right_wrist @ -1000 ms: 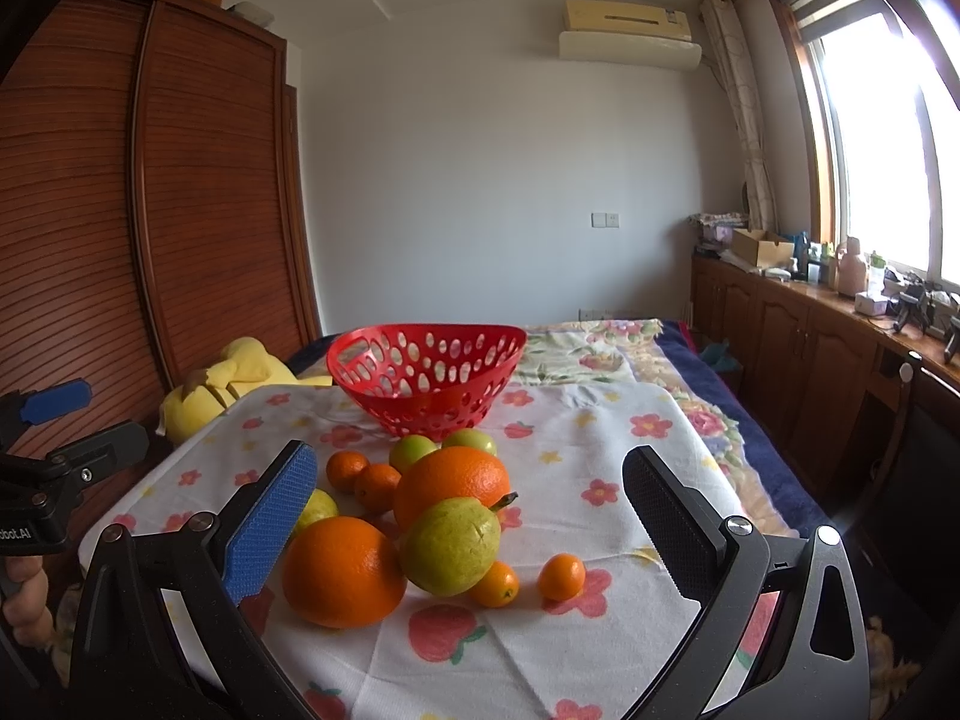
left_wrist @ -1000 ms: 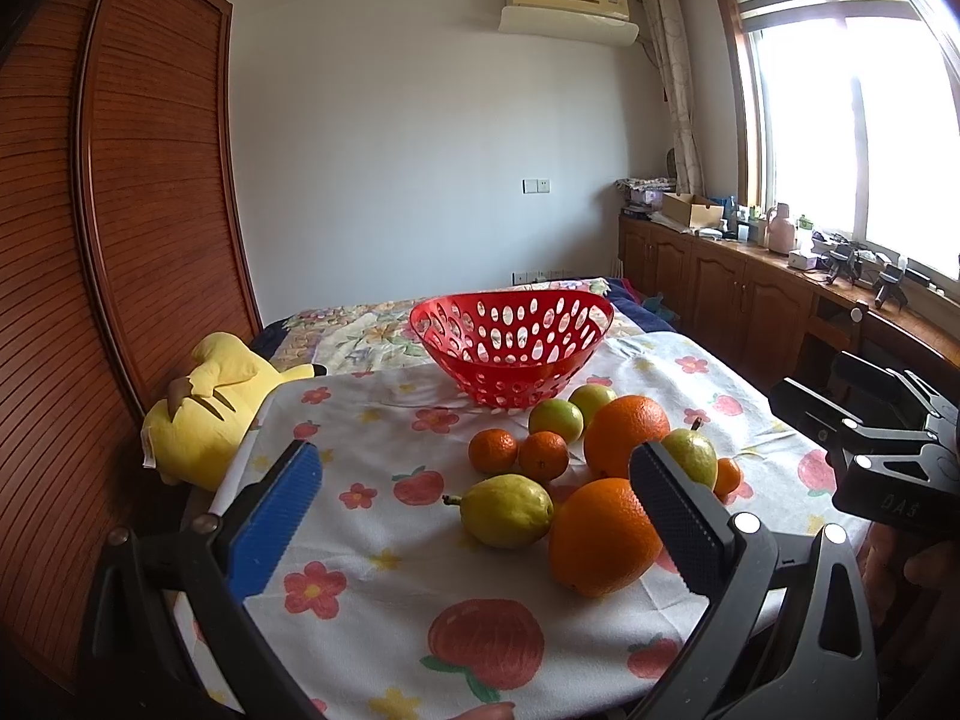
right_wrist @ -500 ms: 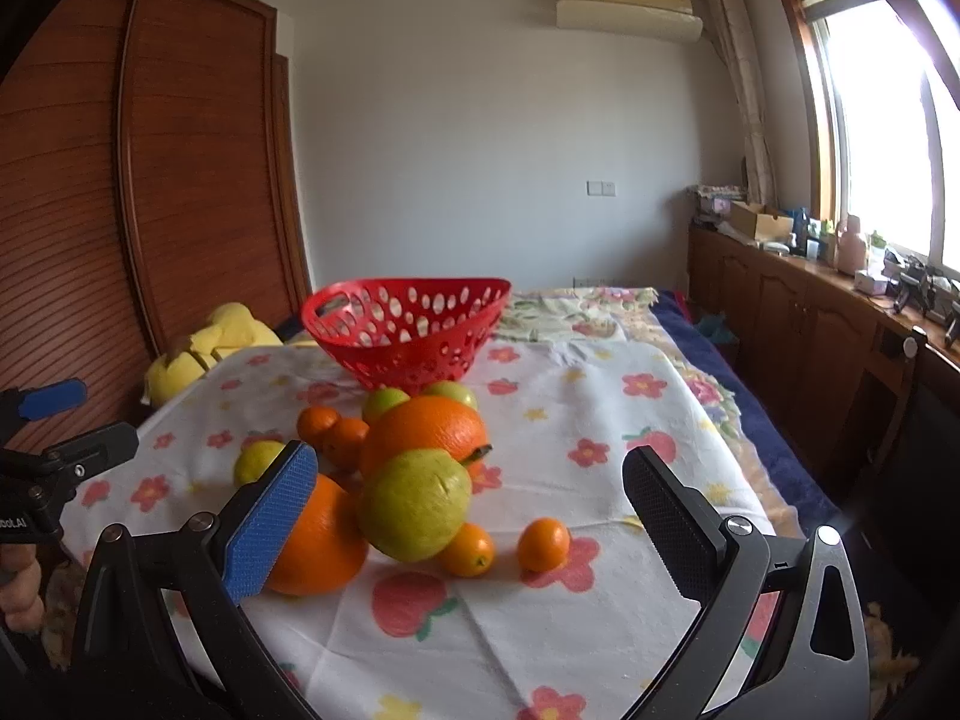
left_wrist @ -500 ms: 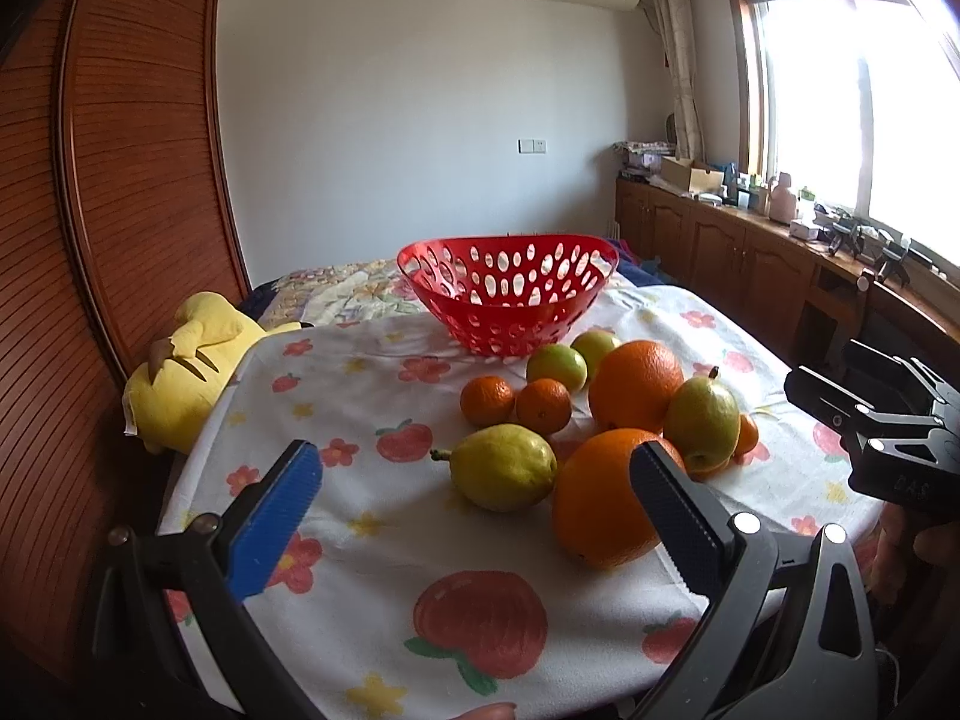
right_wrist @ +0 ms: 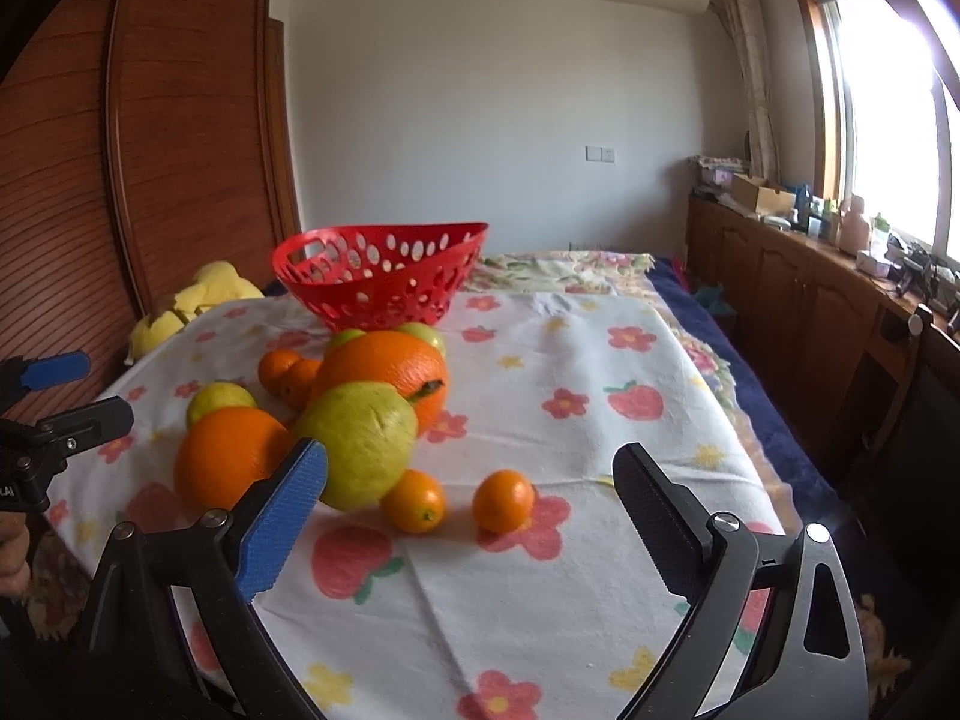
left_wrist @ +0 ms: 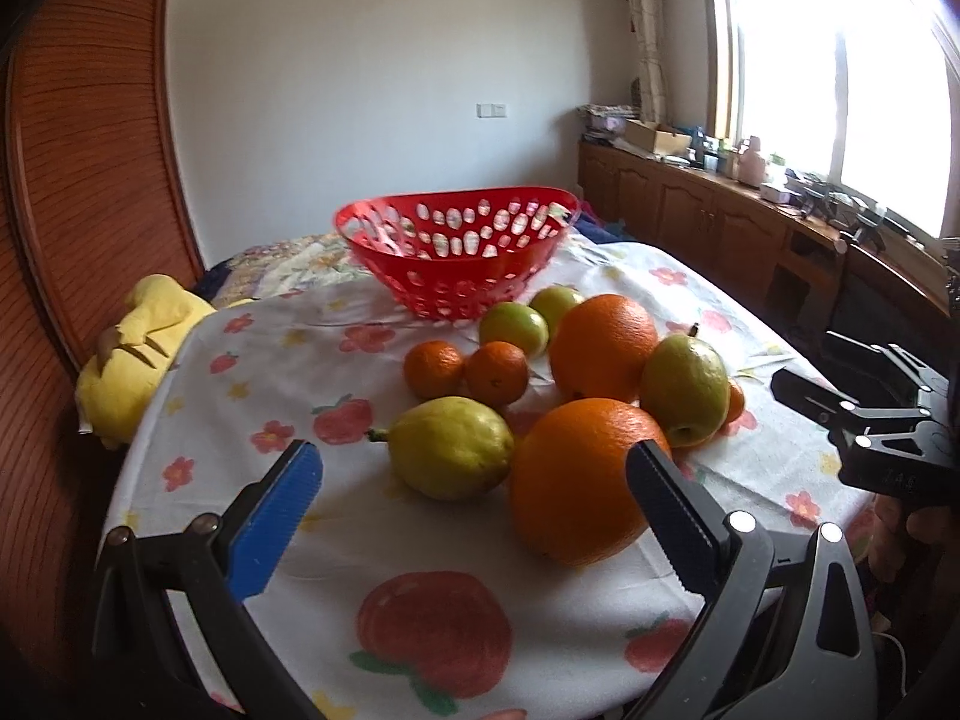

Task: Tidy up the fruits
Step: 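Grasp the large orange with the left tool while the right tool grasps the green pear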

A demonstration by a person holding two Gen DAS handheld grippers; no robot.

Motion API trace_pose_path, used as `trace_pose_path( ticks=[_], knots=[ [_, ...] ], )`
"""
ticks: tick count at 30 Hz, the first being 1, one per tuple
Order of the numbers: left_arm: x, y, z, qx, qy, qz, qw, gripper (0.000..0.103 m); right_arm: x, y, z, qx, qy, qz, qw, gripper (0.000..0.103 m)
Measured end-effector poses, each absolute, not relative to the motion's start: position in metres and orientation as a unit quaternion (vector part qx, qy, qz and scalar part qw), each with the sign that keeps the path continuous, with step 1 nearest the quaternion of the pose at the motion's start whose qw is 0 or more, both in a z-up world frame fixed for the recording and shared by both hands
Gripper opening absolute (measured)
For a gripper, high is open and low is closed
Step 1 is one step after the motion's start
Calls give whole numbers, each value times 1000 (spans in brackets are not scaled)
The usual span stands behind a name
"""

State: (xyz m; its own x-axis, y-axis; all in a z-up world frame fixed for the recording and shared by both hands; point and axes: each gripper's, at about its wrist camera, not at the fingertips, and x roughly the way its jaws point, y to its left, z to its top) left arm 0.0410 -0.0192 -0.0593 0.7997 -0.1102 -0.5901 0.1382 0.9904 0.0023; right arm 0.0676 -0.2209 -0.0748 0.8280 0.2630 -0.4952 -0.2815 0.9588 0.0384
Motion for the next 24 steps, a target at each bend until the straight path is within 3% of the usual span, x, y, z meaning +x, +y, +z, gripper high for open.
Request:
trace_pose_path(
  ticks=[6,24],
  knots=[
    [52,-31,-64,19,325,-109,939,101,74,-232,-83,-19,274,143,951,94],
    [58,-49,-82,34,357,-154,921,87,93,-213,-75,10,297,209,932,89]
  ],
)
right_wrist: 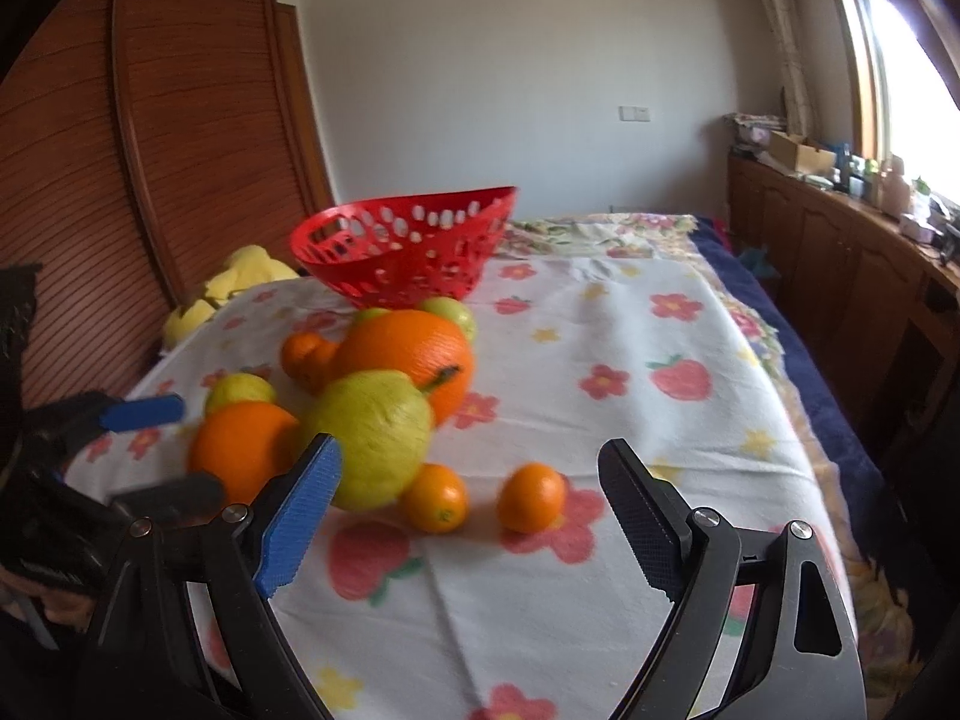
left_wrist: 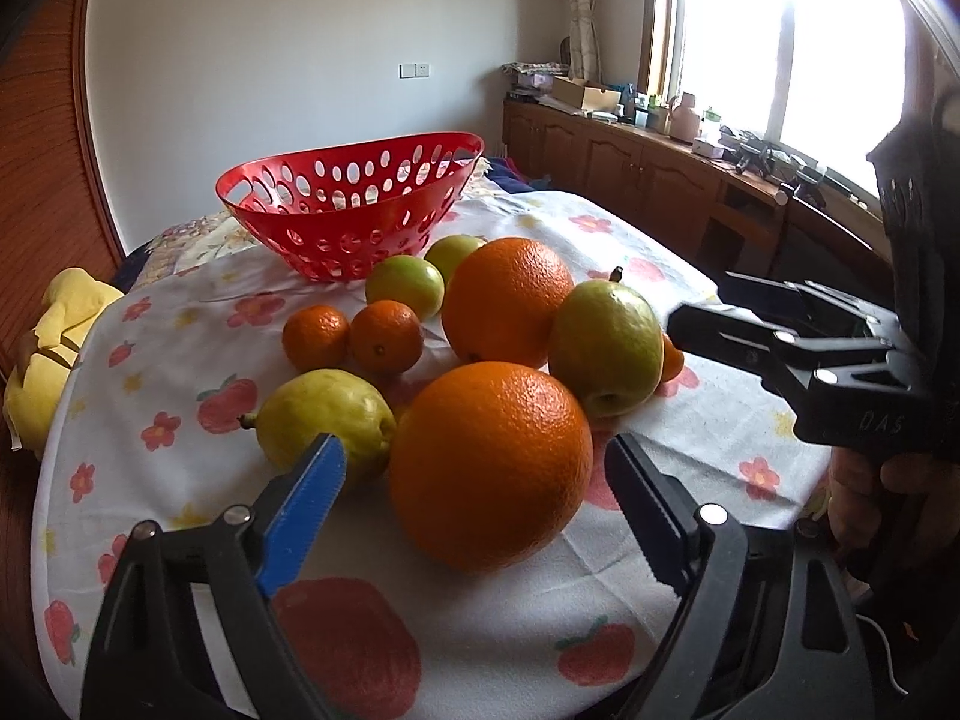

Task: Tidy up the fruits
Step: 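Grasp the large orange with the left tool while the right tool grasps the green pear, then lift the orange and pear with both tools and carry them toward the red basket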

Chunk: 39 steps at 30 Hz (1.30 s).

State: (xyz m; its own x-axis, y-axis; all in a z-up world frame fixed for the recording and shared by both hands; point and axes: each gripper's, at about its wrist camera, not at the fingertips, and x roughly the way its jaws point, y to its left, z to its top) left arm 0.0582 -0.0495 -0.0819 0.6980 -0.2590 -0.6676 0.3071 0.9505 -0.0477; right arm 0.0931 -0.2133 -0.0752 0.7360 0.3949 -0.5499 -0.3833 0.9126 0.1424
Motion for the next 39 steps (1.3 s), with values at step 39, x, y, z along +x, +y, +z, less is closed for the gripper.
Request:
trace_pose_path(
  ticks=[39],
  knots=[
    [84,-70,-96,101,386,-170,901,83,132,-182,-87,35,357,279,891,66]
  ],
)
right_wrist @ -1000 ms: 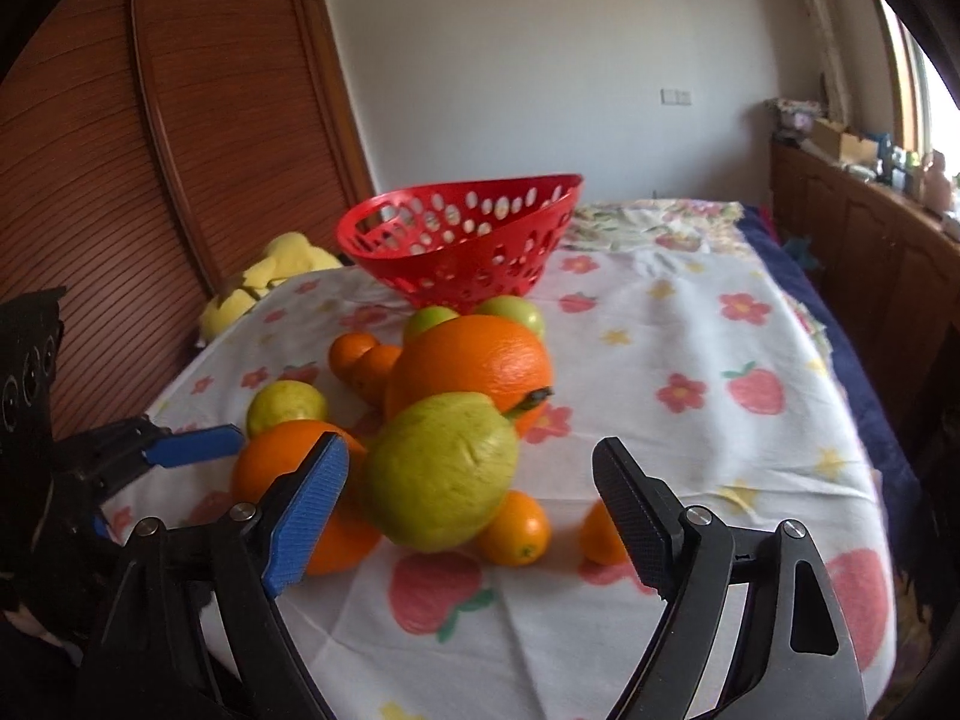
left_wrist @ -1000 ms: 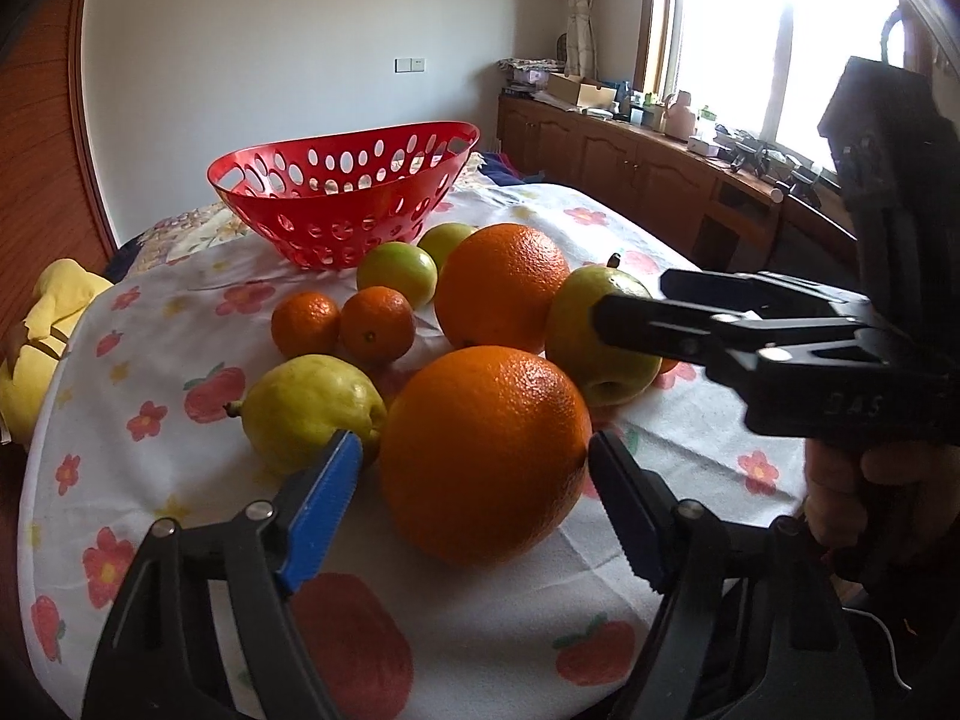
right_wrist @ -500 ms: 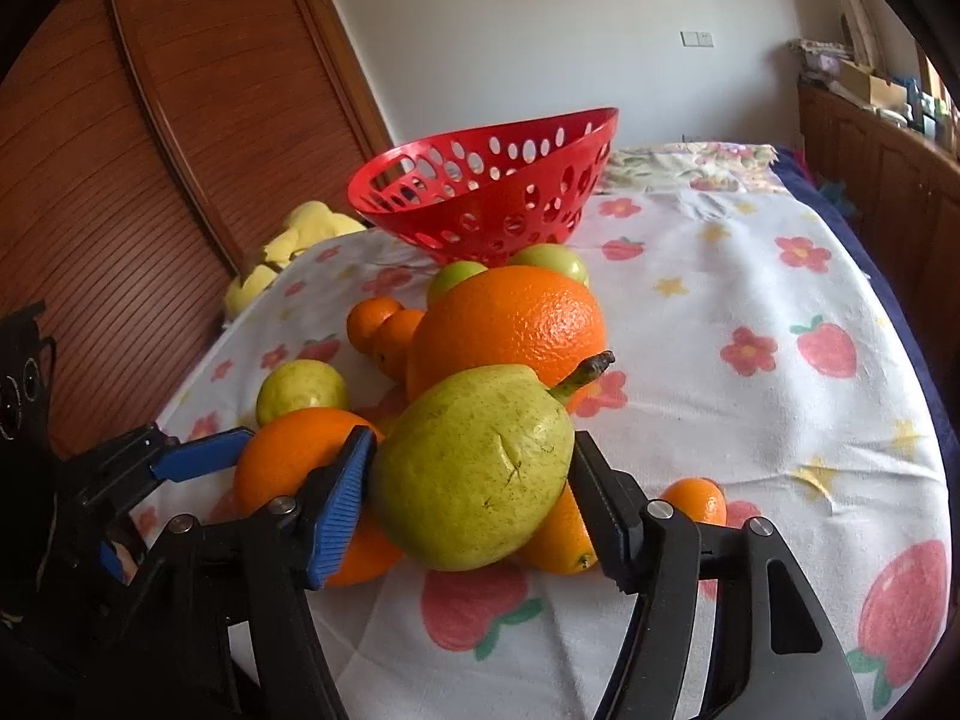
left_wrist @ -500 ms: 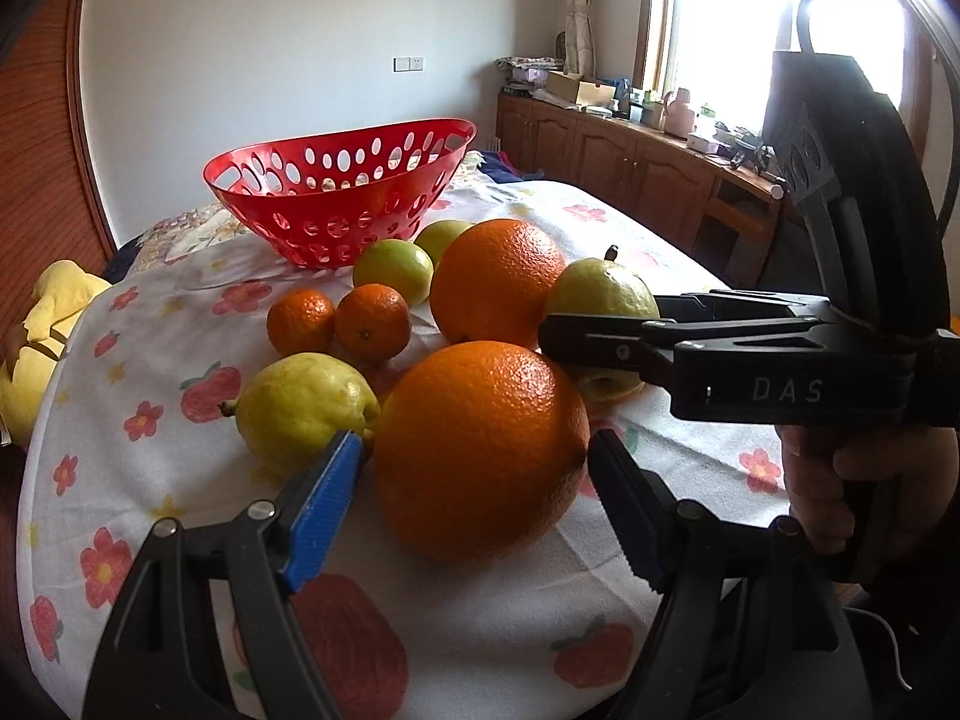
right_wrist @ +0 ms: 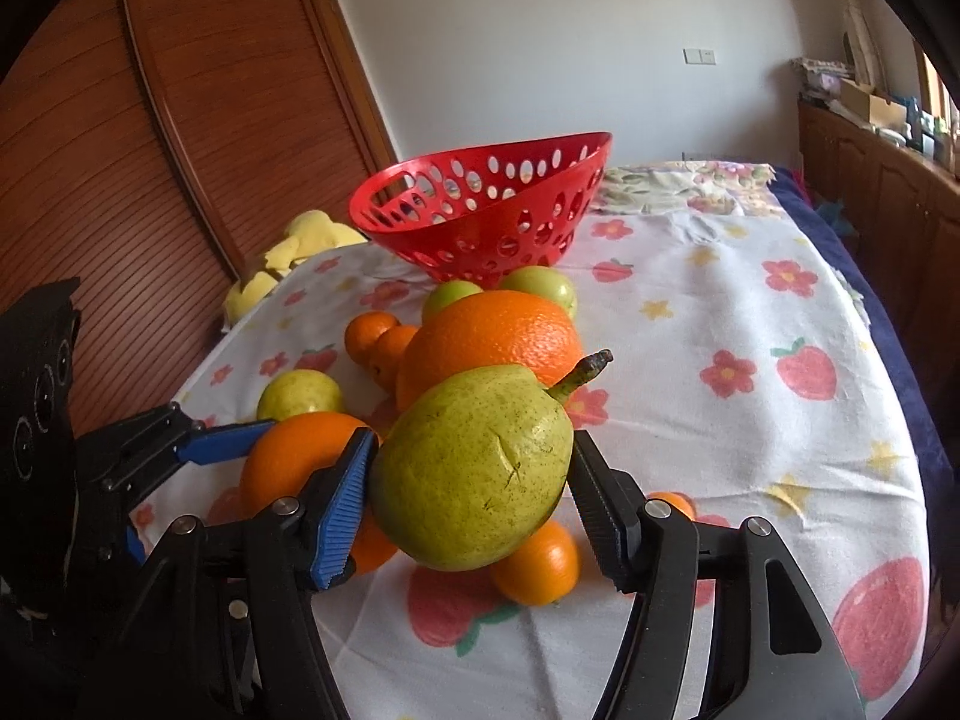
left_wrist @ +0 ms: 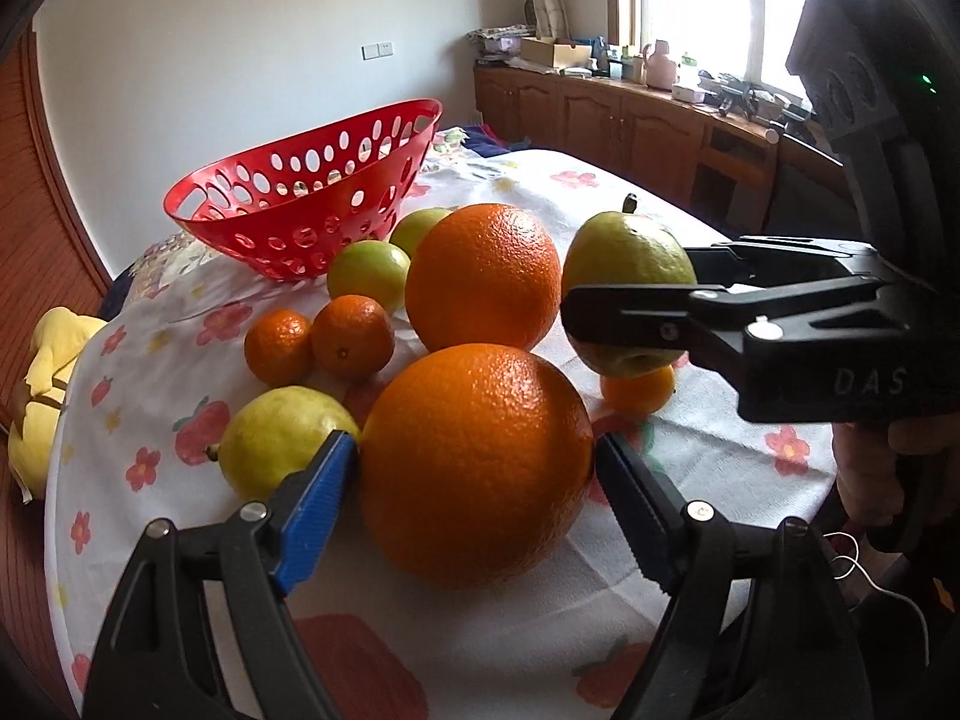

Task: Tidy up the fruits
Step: 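Lift the orange and pear with both tools and carry them toward the red basket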

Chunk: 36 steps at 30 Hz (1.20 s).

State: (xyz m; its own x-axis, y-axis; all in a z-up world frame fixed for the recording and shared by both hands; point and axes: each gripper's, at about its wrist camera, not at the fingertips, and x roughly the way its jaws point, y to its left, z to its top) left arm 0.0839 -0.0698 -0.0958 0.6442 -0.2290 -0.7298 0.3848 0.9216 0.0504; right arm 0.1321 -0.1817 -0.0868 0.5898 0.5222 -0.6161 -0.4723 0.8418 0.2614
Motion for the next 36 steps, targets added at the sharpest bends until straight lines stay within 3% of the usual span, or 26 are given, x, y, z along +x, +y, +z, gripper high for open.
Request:
trace_pose_path(
  ticks=[11,20,36],
  knots=[
    [94,-77,-99,118,392,-180,895,83,128,-186,-88,28,351,280,893,66],
    [89,-64,-95,69,382,-174,905,80,126,-189,-86,29,348,279,894,66],
    [72,-46,-29,34,322,-195,926,80,122,-197,-58,23,323,281,903,66]
  ],
)
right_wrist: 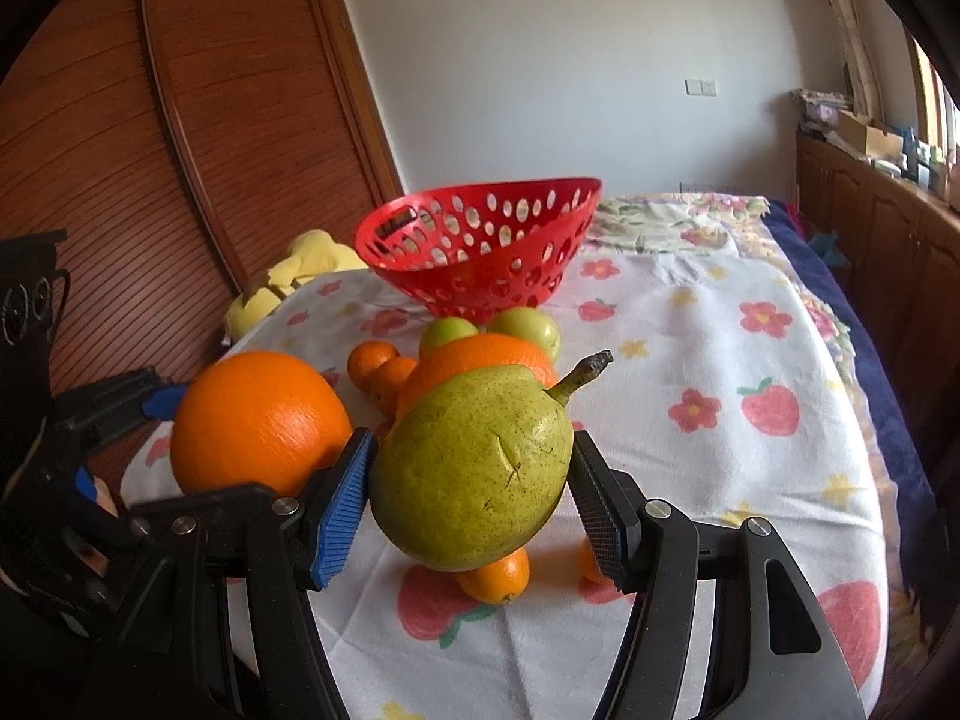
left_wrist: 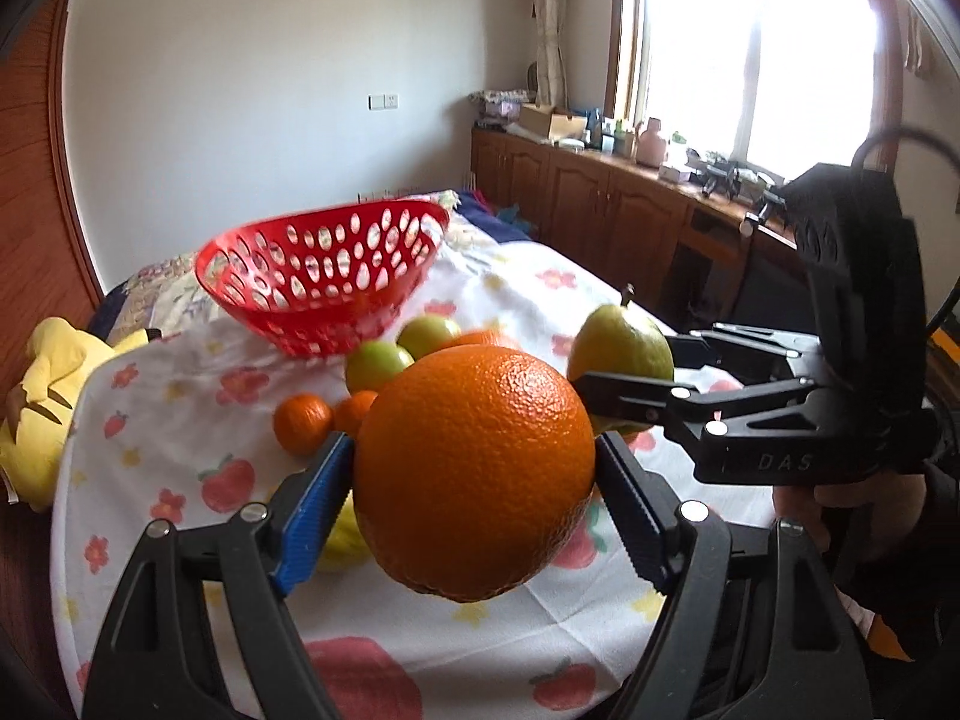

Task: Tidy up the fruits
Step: 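Lift the orange and pear with both tools and carry them toward the red basket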

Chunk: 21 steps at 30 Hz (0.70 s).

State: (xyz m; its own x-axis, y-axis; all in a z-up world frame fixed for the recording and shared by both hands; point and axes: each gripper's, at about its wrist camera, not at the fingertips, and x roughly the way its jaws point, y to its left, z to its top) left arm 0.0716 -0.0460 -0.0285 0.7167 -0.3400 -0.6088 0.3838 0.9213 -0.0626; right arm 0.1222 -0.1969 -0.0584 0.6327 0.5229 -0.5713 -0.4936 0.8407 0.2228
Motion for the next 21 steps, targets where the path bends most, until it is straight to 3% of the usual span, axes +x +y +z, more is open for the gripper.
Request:
trace_pose_path(
  ticks=[21],
  knots=[
    [95,-7,25,26,278,-173,945,80,137,-190,-24,-8,289,285,914,66]
  ],
)
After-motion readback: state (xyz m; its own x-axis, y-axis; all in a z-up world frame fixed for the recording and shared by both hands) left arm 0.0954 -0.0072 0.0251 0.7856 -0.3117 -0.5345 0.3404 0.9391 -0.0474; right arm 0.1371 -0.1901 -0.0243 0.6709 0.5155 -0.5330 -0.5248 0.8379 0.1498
